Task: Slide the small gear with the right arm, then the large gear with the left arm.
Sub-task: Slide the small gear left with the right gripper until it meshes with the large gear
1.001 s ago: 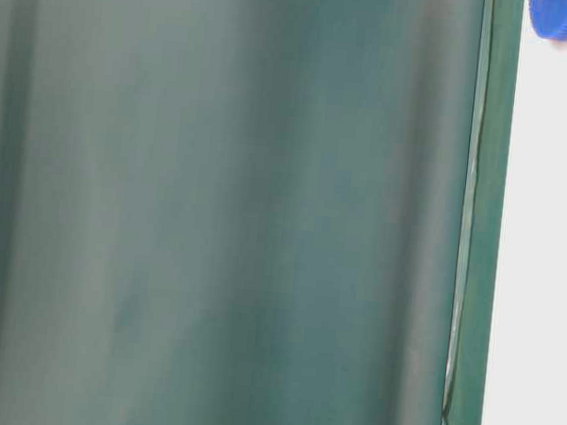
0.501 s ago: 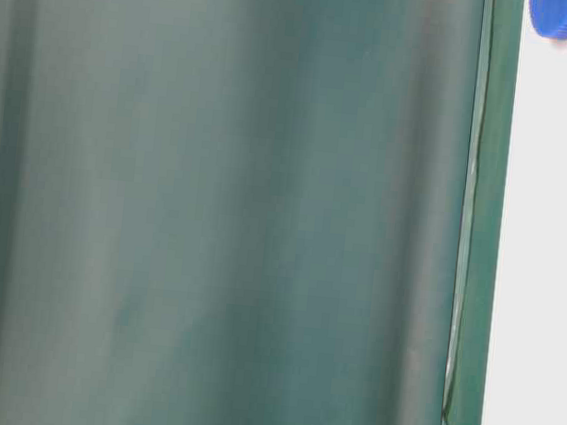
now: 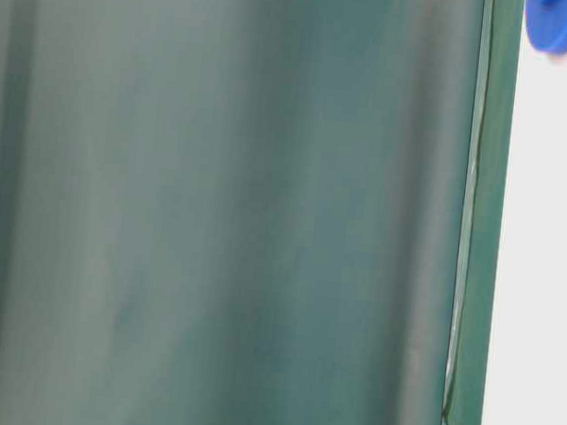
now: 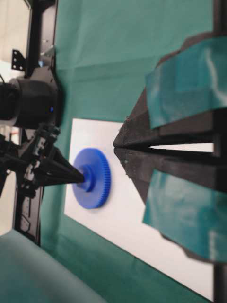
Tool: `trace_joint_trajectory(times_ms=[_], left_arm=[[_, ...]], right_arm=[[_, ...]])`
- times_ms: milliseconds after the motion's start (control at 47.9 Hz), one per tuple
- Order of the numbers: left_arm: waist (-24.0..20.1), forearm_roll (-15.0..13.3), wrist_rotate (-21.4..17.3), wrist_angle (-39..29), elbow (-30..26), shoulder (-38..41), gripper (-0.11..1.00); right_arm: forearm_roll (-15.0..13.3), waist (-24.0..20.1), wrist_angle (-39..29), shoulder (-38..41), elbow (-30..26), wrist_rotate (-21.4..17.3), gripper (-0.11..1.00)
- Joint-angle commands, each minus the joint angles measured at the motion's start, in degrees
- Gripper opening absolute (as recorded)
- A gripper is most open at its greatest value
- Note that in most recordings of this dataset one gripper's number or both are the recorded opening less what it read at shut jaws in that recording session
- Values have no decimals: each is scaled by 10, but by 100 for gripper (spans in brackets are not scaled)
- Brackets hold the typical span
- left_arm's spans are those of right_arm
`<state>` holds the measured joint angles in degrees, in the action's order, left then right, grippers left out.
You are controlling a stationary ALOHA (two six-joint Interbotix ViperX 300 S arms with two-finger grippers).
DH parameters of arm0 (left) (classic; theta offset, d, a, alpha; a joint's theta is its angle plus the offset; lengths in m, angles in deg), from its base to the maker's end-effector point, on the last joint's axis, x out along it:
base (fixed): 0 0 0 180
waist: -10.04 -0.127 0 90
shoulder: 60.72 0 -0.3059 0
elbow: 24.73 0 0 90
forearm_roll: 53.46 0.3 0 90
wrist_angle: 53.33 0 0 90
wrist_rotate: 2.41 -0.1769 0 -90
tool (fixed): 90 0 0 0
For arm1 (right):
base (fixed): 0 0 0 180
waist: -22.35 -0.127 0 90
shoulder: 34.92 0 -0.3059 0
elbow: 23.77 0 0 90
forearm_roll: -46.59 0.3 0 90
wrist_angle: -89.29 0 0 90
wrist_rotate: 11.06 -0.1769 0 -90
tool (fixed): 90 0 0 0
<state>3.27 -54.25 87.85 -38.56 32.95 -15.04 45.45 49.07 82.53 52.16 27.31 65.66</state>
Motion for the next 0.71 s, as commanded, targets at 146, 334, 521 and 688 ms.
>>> trace_joint_trajectory(times_ms=[146, 334, 521, 688], left_arm=[[-2, -1, 1, 3, -4, 2, -1], [-2, -1, 1, 3, -4, 1, -1], [-2, -1, 1, 3, -4, 0, -1], [-1, -1, 1, 3, 0, -1, -1]], right_arm=[[-1, -44, 23, 89, -64, -1, 50], [-15, -72, 20, 170, -149, -1, 50], [-37, -96, 14, 249, -248, 0, 50], [-60, -111, -11, 306, -335, 0, 50]])
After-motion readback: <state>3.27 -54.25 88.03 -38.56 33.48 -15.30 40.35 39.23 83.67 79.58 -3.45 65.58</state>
